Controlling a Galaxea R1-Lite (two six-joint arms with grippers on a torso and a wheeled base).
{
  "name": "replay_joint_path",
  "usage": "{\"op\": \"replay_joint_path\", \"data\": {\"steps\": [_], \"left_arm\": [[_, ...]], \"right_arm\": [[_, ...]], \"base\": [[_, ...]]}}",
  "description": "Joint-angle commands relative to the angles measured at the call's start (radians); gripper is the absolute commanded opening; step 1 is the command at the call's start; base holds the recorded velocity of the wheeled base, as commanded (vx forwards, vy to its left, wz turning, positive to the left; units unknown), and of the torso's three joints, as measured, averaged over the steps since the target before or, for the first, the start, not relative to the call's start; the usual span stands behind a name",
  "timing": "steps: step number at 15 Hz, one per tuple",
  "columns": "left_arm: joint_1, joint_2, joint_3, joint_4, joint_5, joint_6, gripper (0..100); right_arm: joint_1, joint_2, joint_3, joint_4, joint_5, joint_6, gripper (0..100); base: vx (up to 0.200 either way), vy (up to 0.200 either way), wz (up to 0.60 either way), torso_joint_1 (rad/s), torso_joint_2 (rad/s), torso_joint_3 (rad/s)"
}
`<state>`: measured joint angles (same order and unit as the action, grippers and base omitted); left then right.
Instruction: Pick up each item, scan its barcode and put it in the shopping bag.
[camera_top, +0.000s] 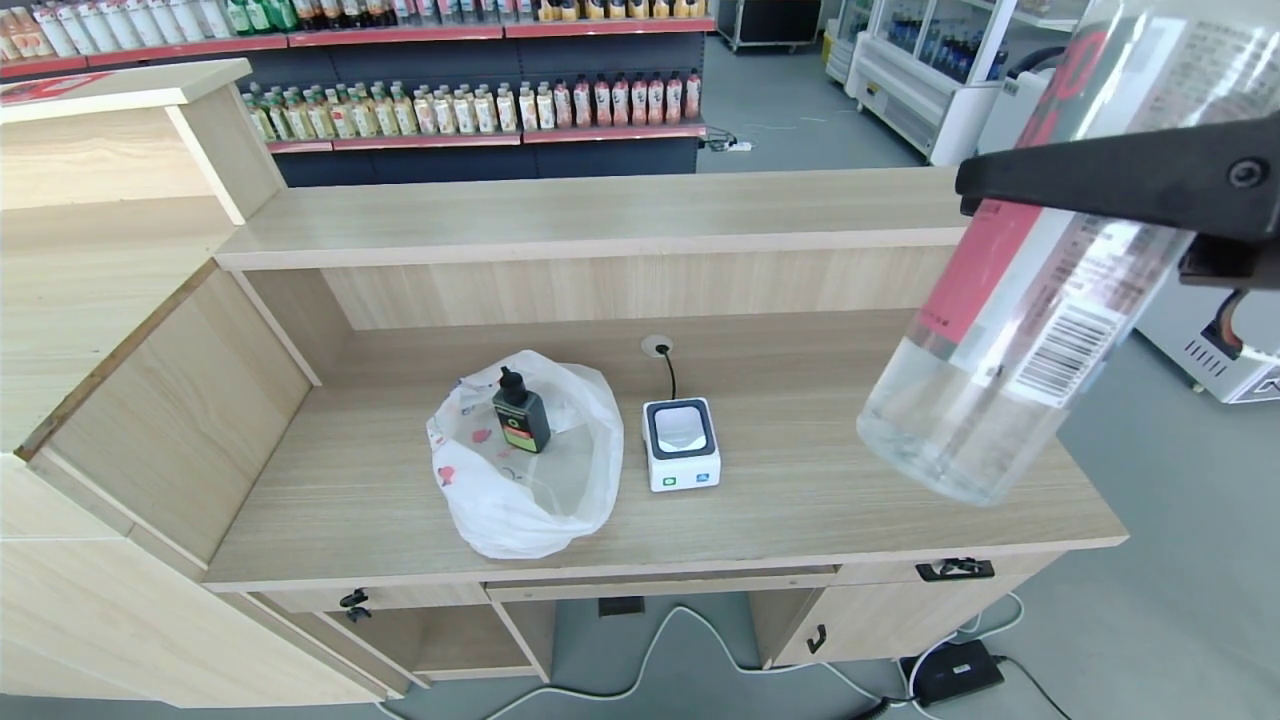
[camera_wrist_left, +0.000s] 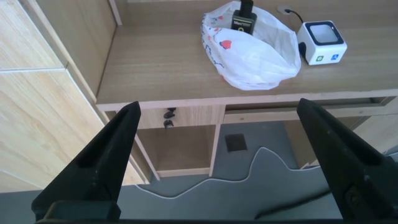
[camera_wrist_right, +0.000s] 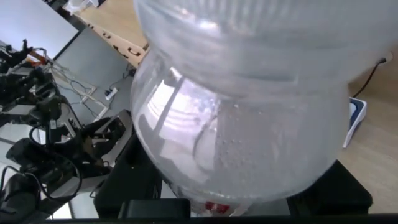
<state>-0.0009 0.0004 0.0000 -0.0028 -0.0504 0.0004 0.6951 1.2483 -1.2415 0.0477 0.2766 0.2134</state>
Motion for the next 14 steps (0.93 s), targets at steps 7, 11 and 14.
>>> {"op": "replay_joint_path", "data": {"steps": [7,11,14], "left_arm": [[-0.001,0.0,0.0,0.0,0.0,0.001,100],[-0.001,0.0,0.0,0.0,0.0,0.0,100],[0.001,0.0,0.0,0.0,0.0,0.001,100]], "right_arm": [[0.043,-0.015,0.0,0.018,0.001,-0.017,0],[0.047,-0.029,0.02,0.023,-0.002,-0.035,0],[-0.037,-0.015,0.059,-0.014,-0.022,-0.098,0]], "base": [[0.0,0.0,0.0,0.0,0.0,0.0],[0.0,0.0,0.0,0.0,0.0,0.0],[0.0,0.0,0.0,0.0,0.0,0.0]]}}
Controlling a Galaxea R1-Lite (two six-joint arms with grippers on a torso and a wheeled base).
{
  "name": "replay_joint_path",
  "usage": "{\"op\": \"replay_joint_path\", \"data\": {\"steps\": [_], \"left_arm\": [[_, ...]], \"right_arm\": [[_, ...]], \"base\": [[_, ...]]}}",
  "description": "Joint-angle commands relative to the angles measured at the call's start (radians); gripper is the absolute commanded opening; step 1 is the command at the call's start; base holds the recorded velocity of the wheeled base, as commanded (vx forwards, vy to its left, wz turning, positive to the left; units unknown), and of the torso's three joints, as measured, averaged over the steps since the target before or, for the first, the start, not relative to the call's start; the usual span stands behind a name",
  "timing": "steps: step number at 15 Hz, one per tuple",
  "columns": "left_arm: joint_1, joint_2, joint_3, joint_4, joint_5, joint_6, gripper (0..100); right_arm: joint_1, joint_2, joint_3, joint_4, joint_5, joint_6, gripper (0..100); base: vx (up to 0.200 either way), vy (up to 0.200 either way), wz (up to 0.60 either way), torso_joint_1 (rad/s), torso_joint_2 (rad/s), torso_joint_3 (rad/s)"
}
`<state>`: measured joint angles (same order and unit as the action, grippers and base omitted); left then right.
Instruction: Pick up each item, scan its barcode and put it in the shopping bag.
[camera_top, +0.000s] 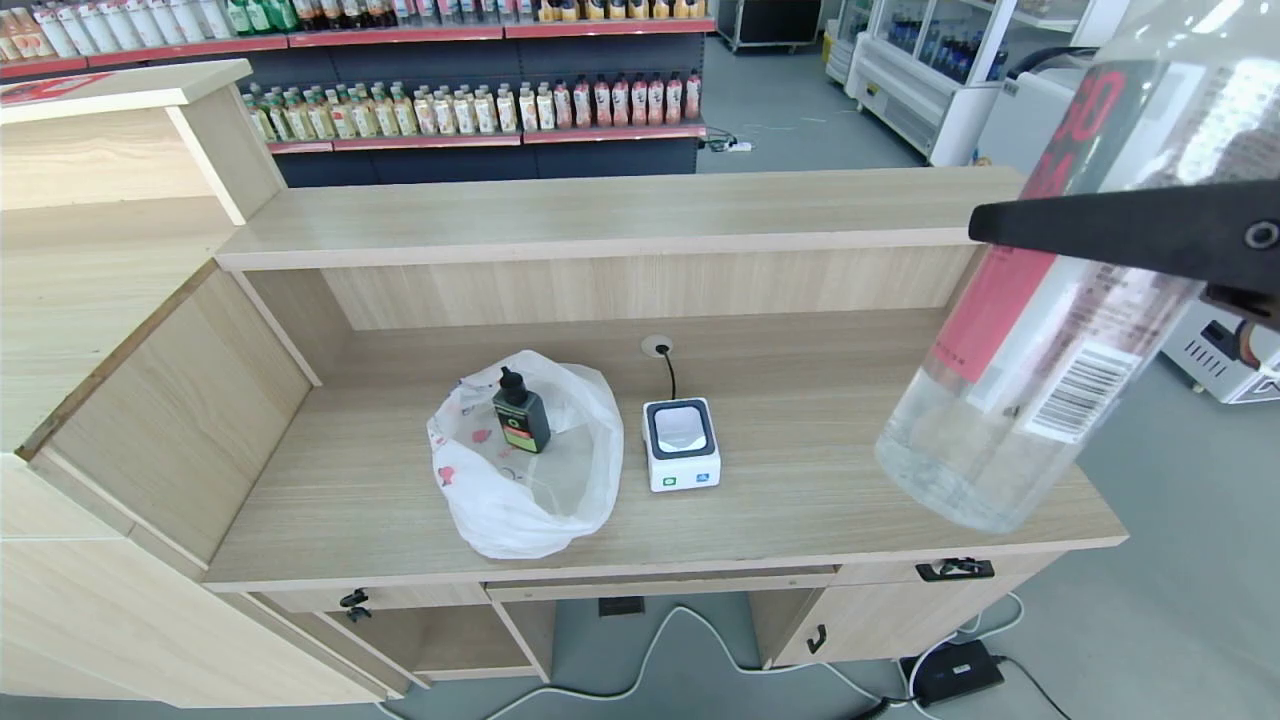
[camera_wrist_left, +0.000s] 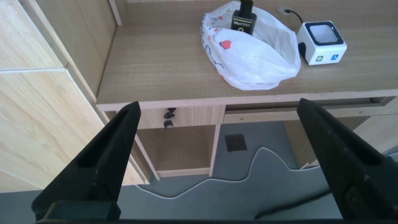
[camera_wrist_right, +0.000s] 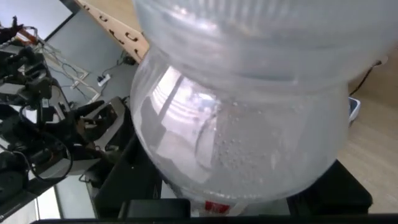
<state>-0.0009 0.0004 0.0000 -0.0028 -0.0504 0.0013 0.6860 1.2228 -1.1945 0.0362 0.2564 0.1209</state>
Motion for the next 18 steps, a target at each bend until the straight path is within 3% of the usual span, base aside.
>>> {"op": "replay_joint_path", "data": {"steps": [1,4,7,9,13,18], "left_arm": [[-0.001,0.0,0.0,0.0,0.0,-0.001,100],[0.001,0.0,0.0,0.0,0.0,-0.001,100],[-0.001,0.0,0.0,0.0,0.0,0.0,100],[-0.001,0.0,0.0,0.0,0.0,-0.001,100],[-0.001,0.0,0.0,0.0,0.0,0.0,100],[0.001,0.0,0.0,0.0,0.0,-0.001,100]], "right_arm": [[-0.072,0.03,0.038,-0.076,-0.025,-0.012,0],[-0.253,0.075,0.165,-0.32,-0.06,-0.056,0],[-0.439,0.077,0.408,-0.605,-0.058,-0.256,0],[-0.531,0.083,0.51,-0.737,-0.057,-0.316,0],[-0.651,0.101,0.627,-0.914,-0.058,-0.44,0],[-0.657,0.149,0.635,-0.986,-0.057,-0.575,0]], "base": [[0.0,0.0,0.0,0.0,0.0,0.0],[0.0,0.0,0.0,0.0,0.0,0.0],[0.0,0.0,0.0,0.0,0.0,0.0],[0.0,0.0,0.0,0.0,0.0,0.0],[0.0,0.0,0.0,0.0,0.0,0.0],[0.0,0.0,0.12,0.0,0.0,0.0]]}}
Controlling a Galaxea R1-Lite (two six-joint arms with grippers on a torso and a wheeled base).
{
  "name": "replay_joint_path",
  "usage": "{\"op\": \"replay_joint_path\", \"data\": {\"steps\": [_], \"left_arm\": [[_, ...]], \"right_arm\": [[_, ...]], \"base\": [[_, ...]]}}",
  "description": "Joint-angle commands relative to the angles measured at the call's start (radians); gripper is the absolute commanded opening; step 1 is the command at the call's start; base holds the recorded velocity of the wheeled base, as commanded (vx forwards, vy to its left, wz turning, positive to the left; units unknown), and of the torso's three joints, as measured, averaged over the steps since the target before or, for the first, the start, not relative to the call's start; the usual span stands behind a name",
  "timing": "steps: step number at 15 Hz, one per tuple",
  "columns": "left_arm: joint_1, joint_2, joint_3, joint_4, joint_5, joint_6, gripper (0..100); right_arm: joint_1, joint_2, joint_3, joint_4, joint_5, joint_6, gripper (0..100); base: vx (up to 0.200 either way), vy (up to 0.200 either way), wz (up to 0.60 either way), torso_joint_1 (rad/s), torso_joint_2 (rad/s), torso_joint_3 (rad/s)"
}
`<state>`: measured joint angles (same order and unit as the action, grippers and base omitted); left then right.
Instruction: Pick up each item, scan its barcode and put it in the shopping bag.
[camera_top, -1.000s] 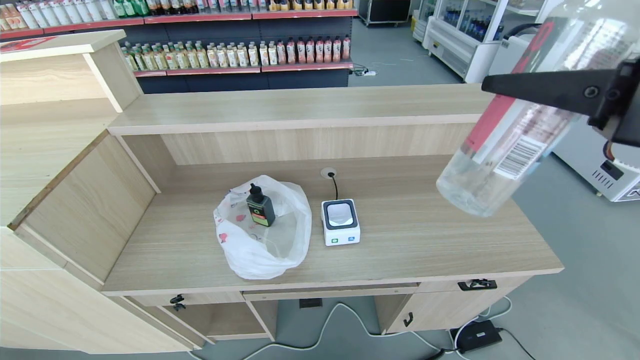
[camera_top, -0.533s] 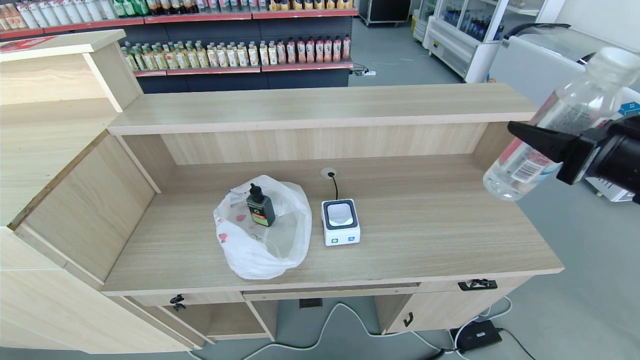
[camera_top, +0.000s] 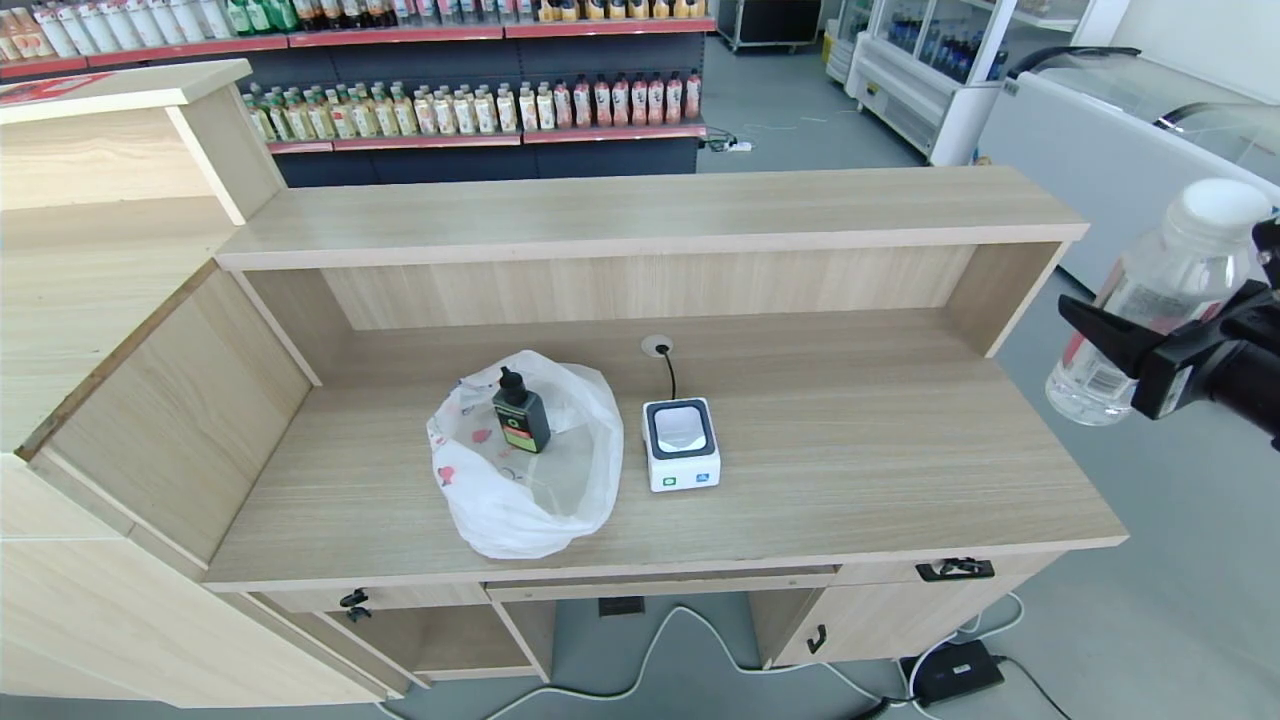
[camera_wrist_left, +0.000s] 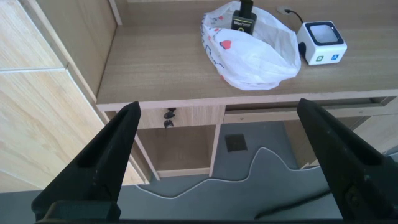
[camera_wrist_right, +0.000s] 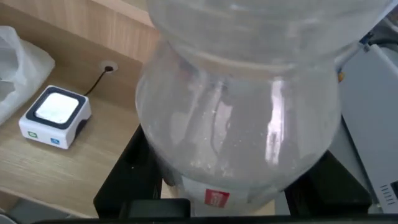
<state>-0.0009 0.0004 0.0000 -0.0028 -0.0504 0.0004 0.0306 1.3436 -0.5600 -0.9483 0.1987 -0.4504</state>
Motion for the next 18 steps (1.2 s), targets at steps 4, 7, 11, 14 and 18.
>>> {"op": "replay_joint_path", "data": {"steps": [4,7,11,14,18], "left_arm": [[-0.001,0.0,0.0,0.0,0.0,0.0,100],[0.001,0.0,0.0,0.0,0.0,0.0,100],[0.001,0.0,0.0,0.0,0.0,0.0,100],[0.001,0.0,0.0,0.0,0.0,0.001,100],[-0.001,0.0,-0.002,0.0,0.0,0.0,100]], "right_arm": [[0.0,0.106,0.003,-0.096,0.001,-0.053,0],[-0.003,0.173,0.0,-0.152,0.001,-0.099,0],[-0.064,0.278,-0.001,-0.259,0.005,-0.217,0],[-0.09,0.35,0.009,-0.377,0.005,-0.266,0],[-0.097,0.463,0.032,-0.526,0.007,-0.333,0]], "base": [[0.0,0.0,0.6,0.0,0.01,0.001],[0.0,0.0,0.6,0.002,0.01,0.001],[0.0,0.0,0.15,0.001,0.0,0.001],[0.0,0.0,0.0,0.0,0.0,0.0],[0.0,0.0,0.0,0.0,0.0,0.0]]}}
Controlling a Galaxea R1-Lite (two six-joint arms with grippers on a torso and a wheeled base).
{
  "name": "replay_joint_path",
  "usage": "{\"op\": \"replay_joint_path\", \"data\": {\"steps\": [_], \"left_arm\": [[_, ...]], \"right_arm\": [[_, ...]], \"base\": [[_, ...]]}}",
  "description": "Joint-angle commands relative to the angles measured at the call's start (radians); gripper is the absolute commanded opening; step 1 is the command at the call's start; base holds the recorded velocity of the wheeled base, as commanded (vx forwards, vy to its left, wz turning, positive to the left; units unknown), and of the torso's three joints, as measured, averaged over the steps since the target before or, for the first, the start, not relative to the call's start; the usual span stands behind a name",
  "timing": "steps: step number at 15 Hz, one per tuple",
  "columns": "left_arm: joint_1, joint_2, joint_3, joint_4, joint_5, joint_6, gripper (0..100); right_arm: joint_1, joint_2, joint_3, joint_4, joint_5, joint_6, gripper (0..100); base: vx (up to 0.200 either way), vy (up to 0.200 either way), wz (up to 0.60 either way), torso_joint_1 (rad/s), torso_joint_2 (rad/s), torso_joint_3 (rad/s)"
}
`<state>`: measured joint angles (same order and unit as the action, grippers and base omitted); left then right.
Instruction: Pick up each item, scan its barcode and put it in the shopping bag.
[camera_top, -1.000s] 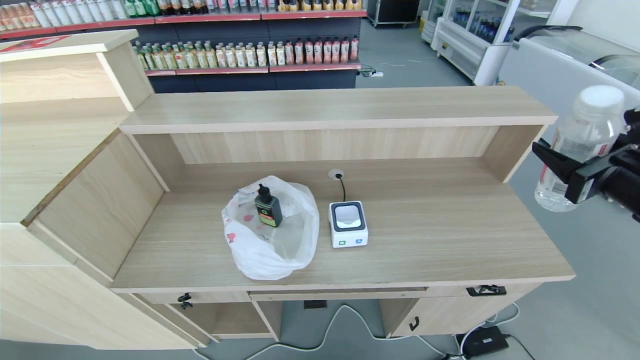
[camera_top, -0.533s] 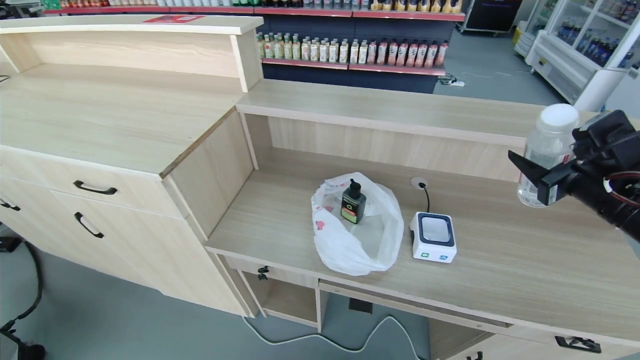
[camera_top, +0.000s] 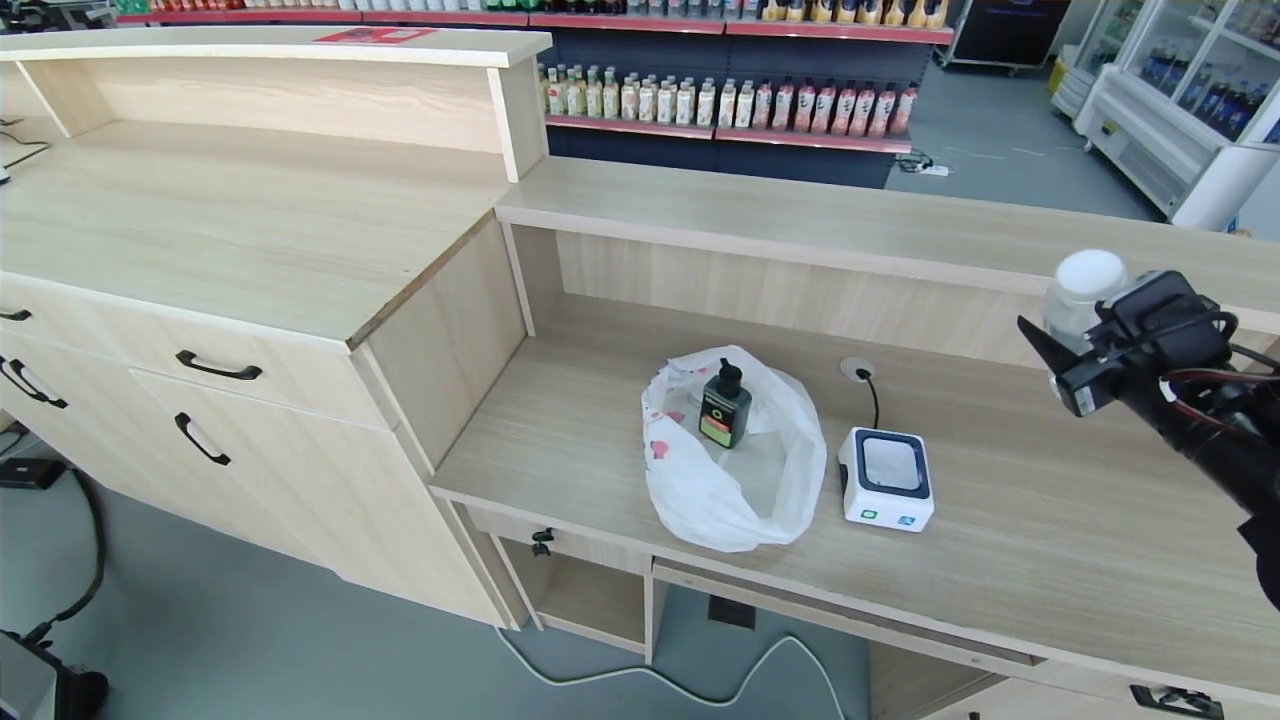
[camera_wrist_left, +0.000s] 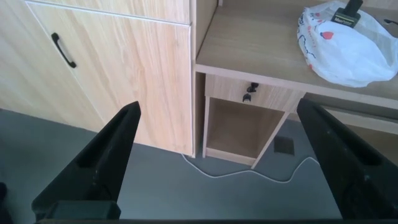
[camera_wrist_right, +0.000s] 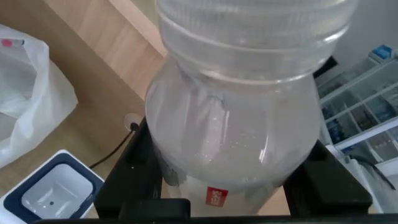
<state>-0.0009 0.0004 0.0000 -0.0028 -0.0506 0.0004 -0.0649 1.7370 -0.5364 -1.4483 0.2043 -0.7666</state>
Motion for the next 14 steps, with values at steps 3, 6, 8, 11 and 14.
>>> {"op": "replay_joint_path", "data": {"steps": [3,6,8,11,14], "left_arm": [[0.001,0.0,0.0,0.0,0.0,0.001,100],[0.001,0.0,0.0,0.0,0.0,0.001,100],[-0.001,0.0,0.0,0.0,0.0,0.0,100],[0.001,0.0,0.0,0.0,0.0,0.0,100],[0.001,0.0,0.0,0.0,0.0,0.0,100]], "right_arm": [[0.0,0.165,0.038,-0.123,0.032,-0.083,0],[0.002,0.208,0.056,-0.123,0.073,-0.079,0],[0.0,0.248,0.044,-0.123,0.116,-0.056,0],[0.0,0.306,-0.011,-0.123,0.179,-0.049,0],[0.0,0.363,-0.079,-0.123,0.236,-0.053,0]], "base": [[0.0,0.0,0.0,0.0,0.0,0.0],[0.0,0.0,0.0,0.0,0.0,0.0],[0.0,0.0,0.0,0.0,0.0,0.0],[0.0,0.0,0.0,0.0,0.0,0.0],[0.0,0.0,0.0,0.0,0.0,0.0]]}}
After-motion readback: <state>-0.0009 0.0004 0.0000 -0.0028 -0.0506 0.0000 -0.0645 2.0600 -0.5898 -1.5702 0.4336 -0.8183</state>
